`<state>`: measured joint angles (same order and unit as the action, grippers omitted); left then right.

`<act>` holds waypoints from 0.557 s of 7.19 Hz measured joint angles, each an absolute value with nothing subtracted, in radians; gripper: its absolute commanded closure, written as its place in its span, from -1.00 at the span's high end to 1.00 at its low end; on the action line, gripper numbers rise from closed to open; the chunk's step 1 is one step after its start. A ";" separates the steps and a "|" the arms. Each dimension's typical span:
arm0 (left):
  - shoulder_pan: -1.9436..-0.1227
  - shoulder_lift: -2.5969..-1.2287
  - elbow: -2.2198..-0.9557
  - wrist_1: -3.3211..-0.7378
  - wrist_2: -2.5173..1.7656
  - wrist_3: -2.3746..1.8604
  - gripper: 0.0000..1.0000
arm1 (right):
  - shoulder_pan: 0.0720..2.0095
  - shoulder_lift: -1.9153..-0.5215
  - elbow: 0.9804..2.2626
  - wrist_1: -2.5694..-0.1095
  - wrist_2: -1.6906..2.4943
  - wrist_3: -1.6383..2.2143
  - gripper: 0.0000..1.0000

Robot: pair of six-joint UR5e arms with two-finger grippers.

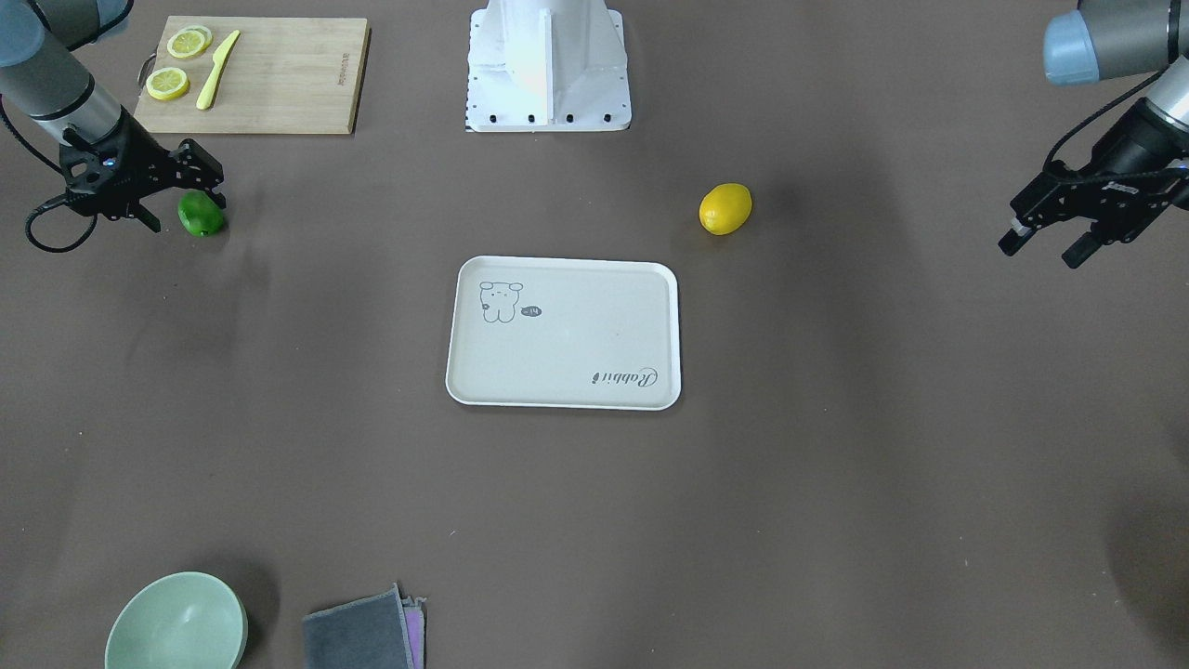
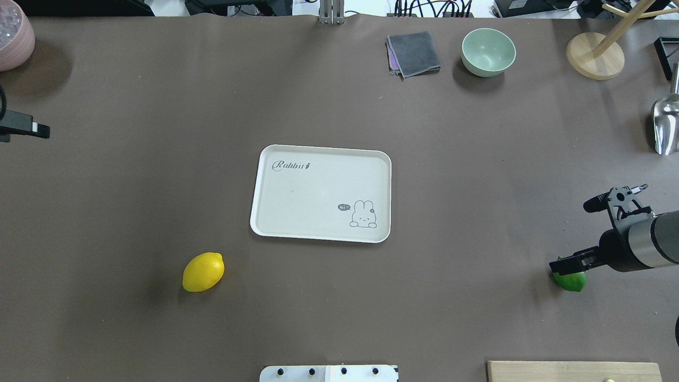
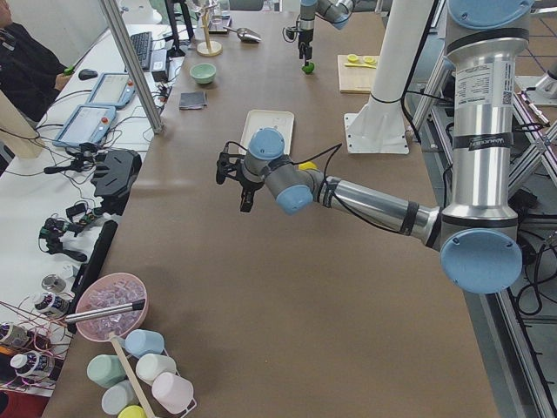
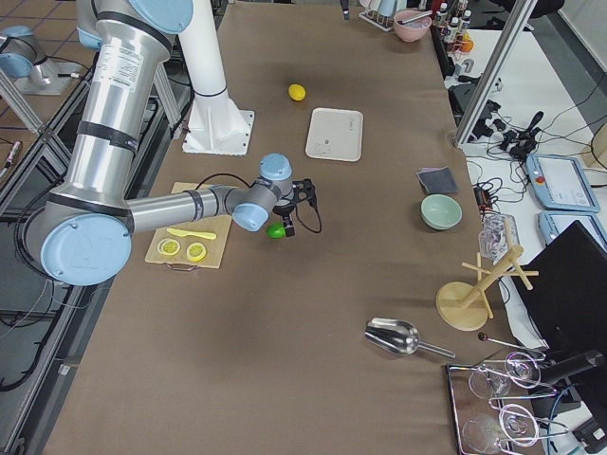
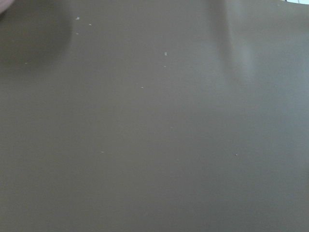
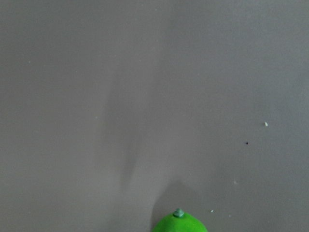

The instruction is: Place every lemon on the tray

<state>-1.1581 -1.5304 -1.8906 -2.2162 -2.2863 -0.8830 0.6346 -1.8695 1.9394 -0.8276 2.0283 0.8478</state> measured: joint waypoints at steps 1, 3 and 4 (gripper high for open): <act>-1.141 -1.549 -1.894 -2.215 -2.286 -0.888 0.96 | 0.616 -1.869 1.936 -0.828 2.024 0.858 0.99; -1.090 -1.590 -1.897 -2.215 -2.286 -0.911 0.96 | 0.596 -1.872 1.926 -0.829 2.022 0.863 -0.41; -1.058 -1.610 -1.900 -2.216 -2.283 -0.936 0.96 | 0.591 -1.873 1.921 -0.830 2.021 0.862 -0.99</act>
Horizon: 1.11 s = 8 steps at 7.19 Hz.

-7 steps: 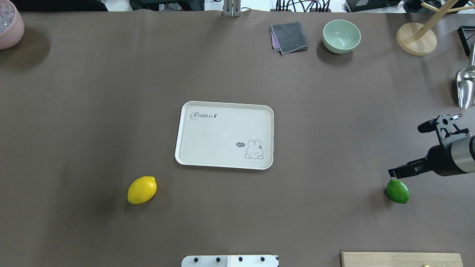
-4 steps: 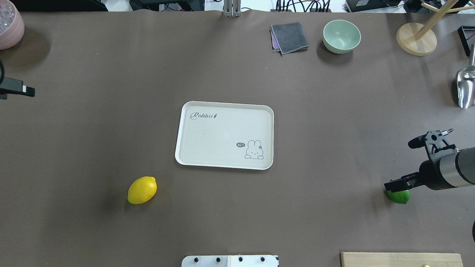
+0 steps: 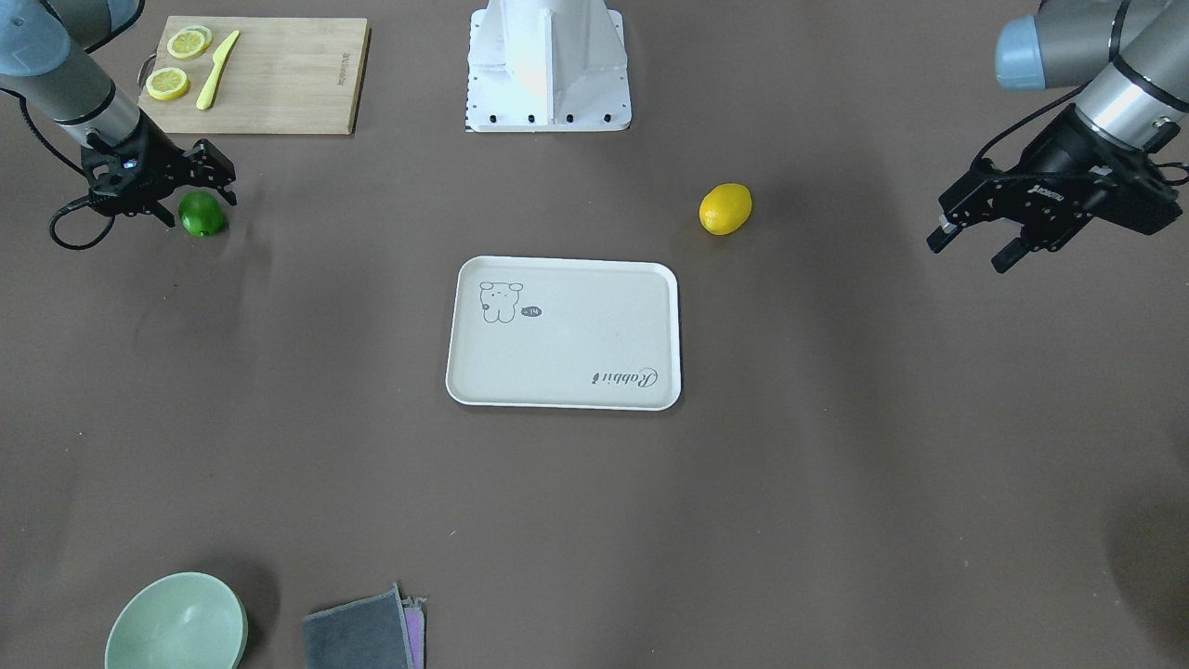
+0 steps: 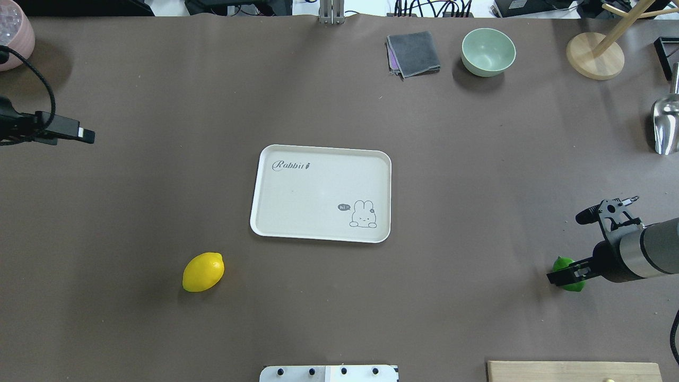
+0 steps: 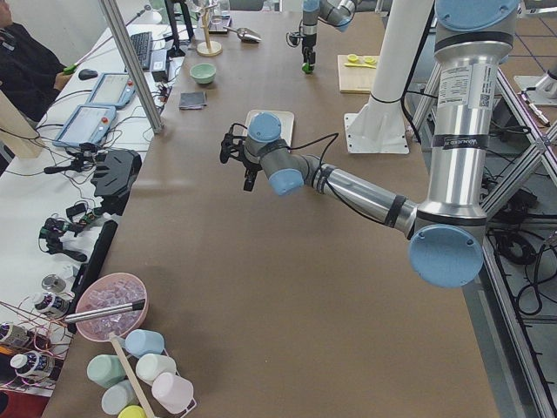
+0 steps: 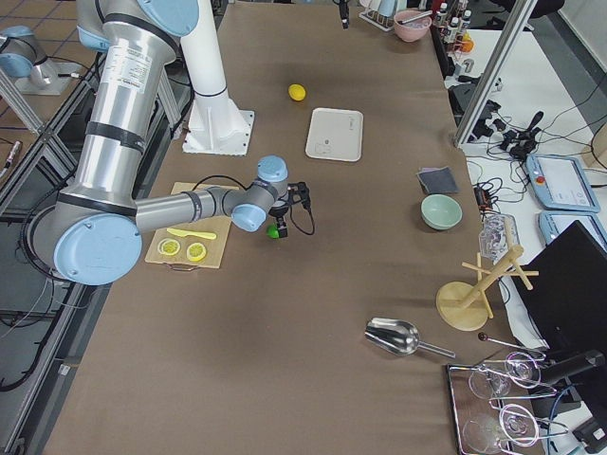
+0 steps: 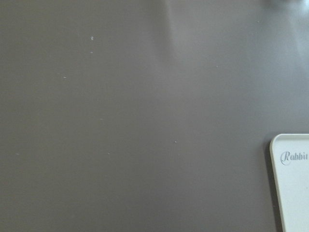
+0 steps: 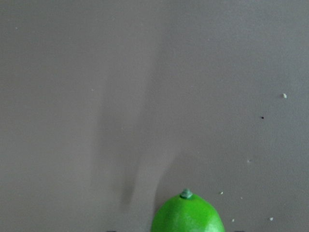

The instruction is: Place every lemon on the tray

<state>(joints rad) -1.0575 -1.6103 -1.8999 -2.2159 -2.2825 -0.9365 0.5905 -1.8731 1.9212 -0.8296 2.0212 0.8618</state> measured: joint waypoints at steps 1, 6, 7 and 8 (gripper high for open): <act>-1.031 -1.623 -1.903 -2.216 -2.272 -0.955 0.96 | 0.590 -1.873 1.917 -0.829 2.022 0.858 -1.00; -0.774 -1.685 -1.920 -2.215 -2.043 -1.002 0.94 | 0.849 -1.803 1.917 -0.826 2.250 0.856 -1.00; -0.706 -1.685 -1.937 -2.215 -1.985 -0.990 0.94 | 0.882 -1.770 1.917 -0.828 2.282 0.877 -1.00; -0.636 -1.683 -1.951 -2.215 -1.921 -0.977 0.94 | 0.896 -1.726 1.915 -0.831 2.294 0.930 -1.00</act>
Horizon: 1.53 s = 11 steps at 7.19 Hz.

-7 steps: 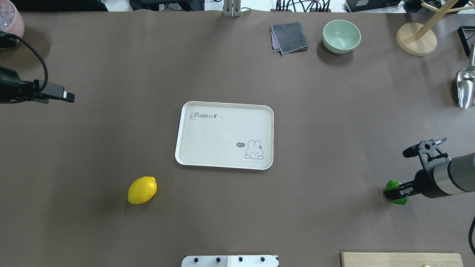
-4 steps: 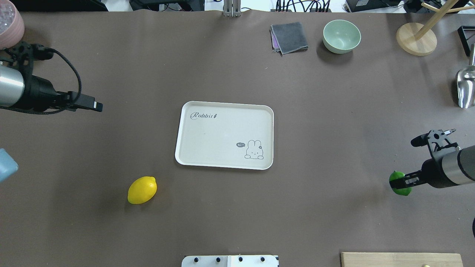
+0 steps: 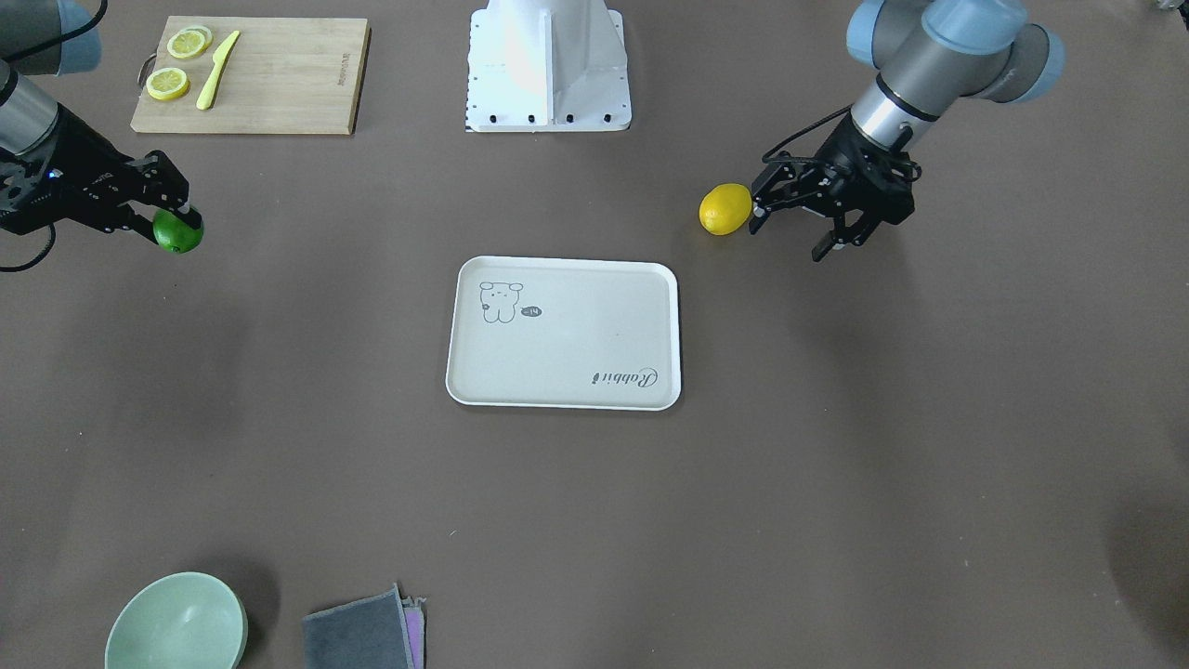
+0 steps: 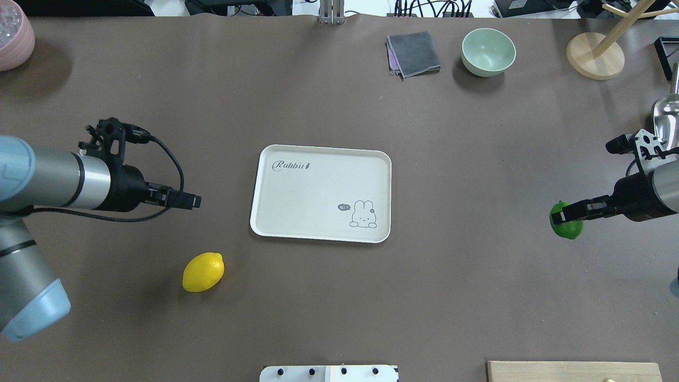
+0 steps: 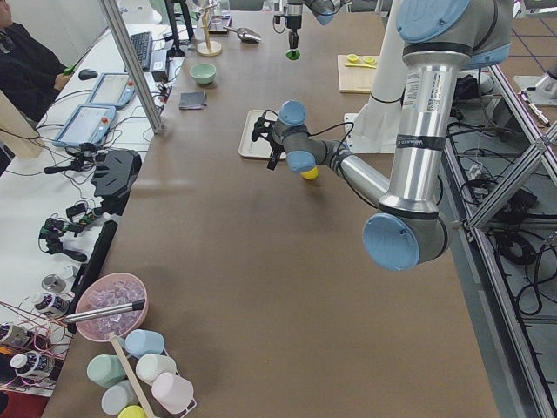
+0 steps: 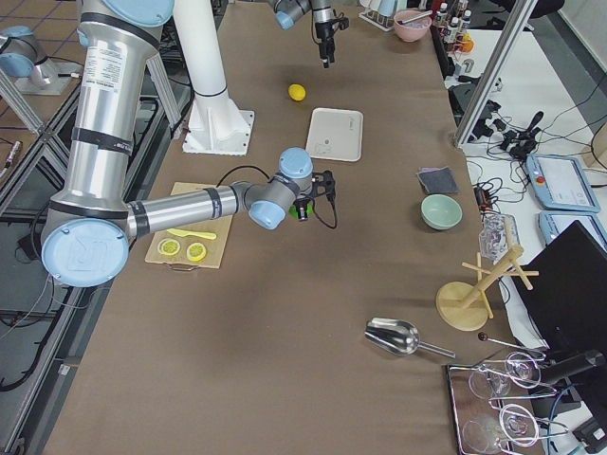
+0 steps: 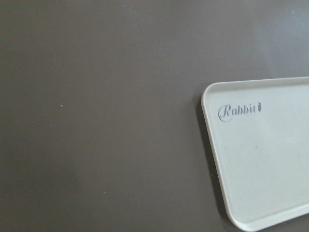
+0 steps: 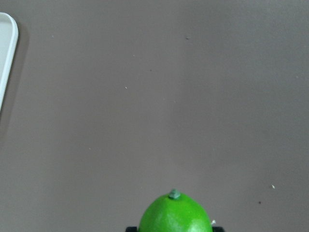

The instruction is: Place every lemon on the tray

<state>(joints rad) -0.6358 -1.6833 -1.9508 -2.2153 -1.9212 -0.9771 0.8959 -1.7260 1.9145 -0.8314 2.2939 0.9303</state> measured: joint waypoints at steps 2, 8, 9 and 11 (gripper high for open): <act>-0.493 -1.683 -1.960 -2.237 -1.790 -0.959 0.94 | 0.893 -1.605 1.911 -0.878 2.285 1.122 -1.00; -0.409 -1.638 -1.887 -2.421 -1.649 -0.766 0.94 | 0.618 -1.321 1.917 -1.132 1.989 1.430 -1.00; -0.408 -1.632 -1.852 -2.477 -1.645 -0.766 0.94 | 0.594 -1.303 1.915 -1.146 1.964 1.437 -1.00; -0.404 -1.629 -1.836 -2.514 -1.657 -0.786 0.94 | 0.576 -1.281 1.913 -1.166 1.948 1.440 -1.00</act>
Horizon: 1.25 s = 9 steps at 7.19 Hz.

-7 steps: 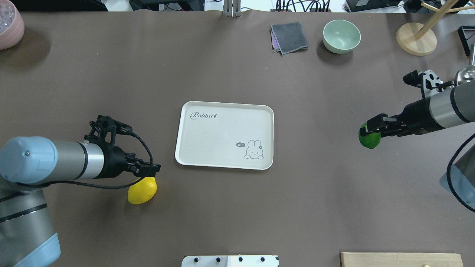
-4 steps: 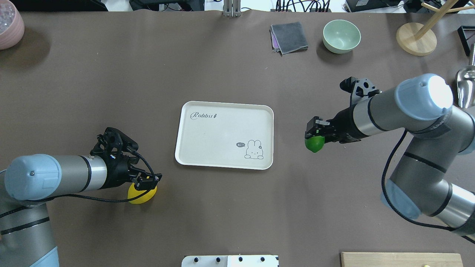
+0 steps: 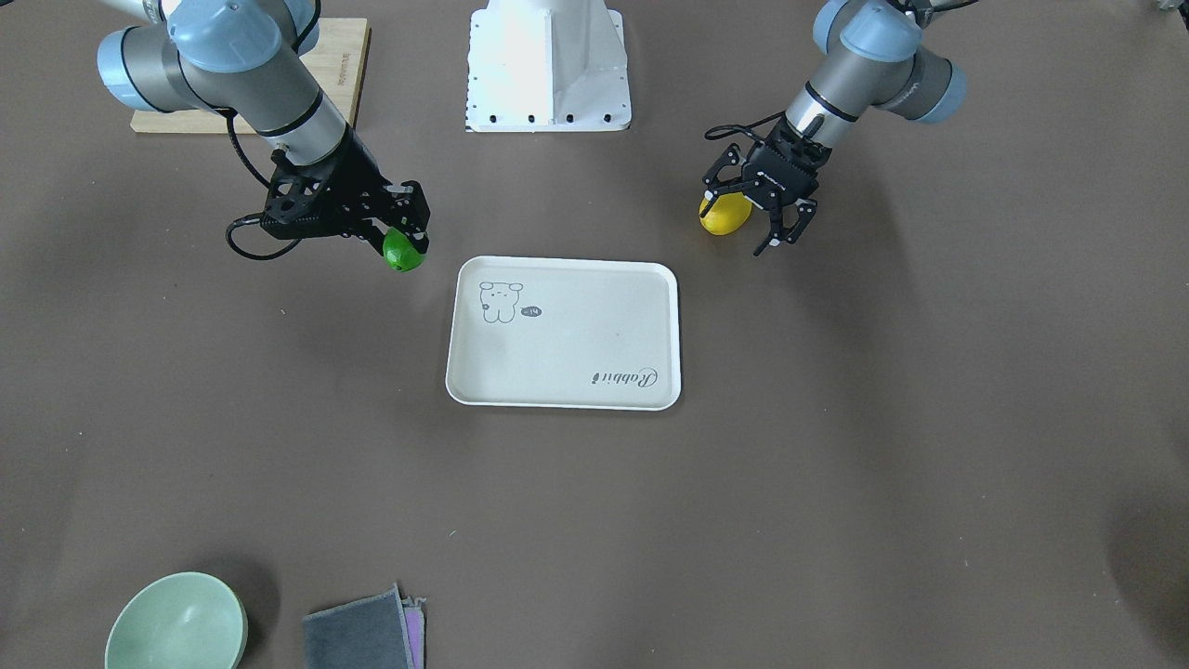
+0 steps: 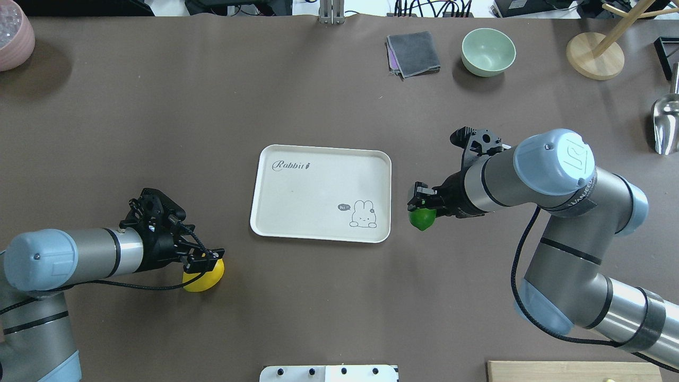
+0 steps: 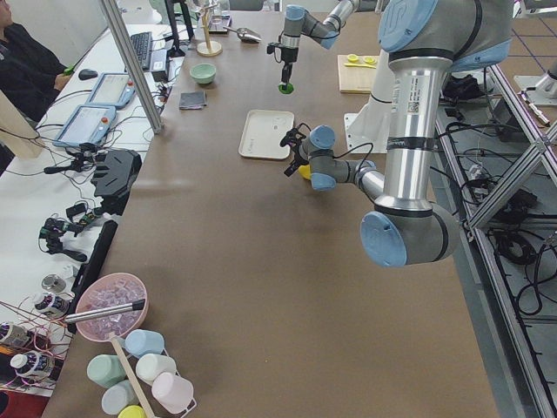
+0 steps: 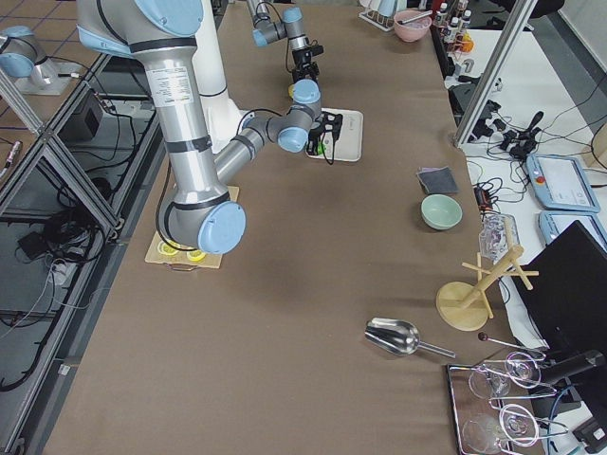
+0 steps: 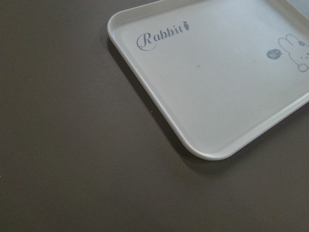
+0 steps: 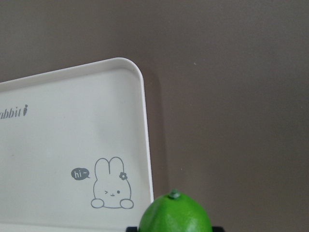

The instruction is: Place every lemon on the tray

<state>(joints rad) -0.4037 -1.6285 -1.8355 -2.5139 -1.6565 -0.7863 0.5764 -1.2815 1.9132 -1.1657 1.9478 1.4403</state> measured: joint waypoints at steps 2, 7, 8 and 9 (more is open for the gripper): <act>-0.383 -1.632 -1.842 -2.518 -1.676 -0.844 0.94 | 0.574 -1.270 1.909 -1.173 1.945 1.440 -1.00; -0.355 -1.625 -1.842 -2.517 -1.675 -0.855 0.91 | 0.556 -1.096 1.766 -1.229 1.902 1.442 -1.00; -0.354 -1.623 -1.842 -2.517 -1.675 -0.853 0.72 | 0.552 -1.071 1.735 -1.230 1.892 1.442 -1.00; -0.354 -1.618 -1.841 -2.516 -1.674 -0.852 0.54 | 0.548 -1.055 1.715 -1.229 1.883 1.442 -1.00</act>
